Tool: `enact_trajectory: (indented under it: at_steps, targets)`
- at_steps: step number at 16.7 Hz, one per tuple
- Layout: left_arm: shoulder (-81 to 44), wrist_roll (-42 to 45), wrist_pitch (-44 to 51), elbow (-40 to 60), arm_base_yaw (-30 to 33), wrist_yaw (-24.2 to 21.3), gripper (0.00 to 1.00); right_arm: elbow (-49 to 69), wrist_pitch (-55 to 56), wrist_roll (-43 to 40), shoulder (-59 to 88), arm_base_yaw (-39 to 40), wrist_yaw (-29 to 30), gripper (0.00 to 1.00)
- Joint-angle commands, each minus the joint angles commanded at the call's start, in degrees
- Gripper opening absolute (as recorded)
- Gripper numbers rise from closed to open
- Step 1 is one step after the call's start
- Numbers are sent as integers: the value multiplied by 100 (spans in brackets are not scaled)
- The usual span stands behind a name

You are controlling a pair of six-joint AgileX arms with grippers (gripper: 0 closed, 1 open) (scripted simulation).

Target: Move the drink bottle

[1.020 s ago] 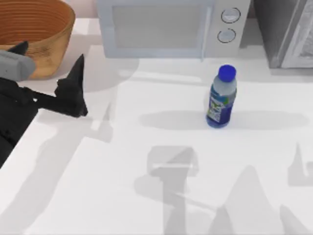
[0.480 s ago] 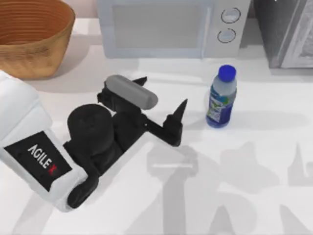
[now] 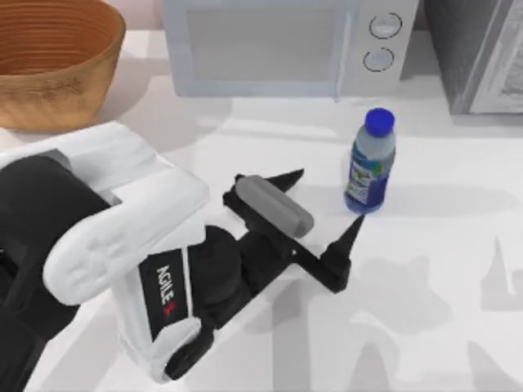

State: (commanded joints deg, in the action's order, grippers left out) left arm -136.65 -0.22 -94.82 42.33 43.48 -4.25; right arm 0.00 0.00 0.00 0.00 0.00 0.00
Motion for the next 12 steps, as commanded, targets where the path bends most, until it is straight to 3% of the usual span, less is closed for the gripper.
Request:
enact_trajectory:
  at_steps: [7,12]
  targets:
    - [-30,0,61,75,-11,0,100,0,0,0,0,0,0,100]
    - [-372,-4,838,1222,45,32,100,0,0,0,0,0,0,100]
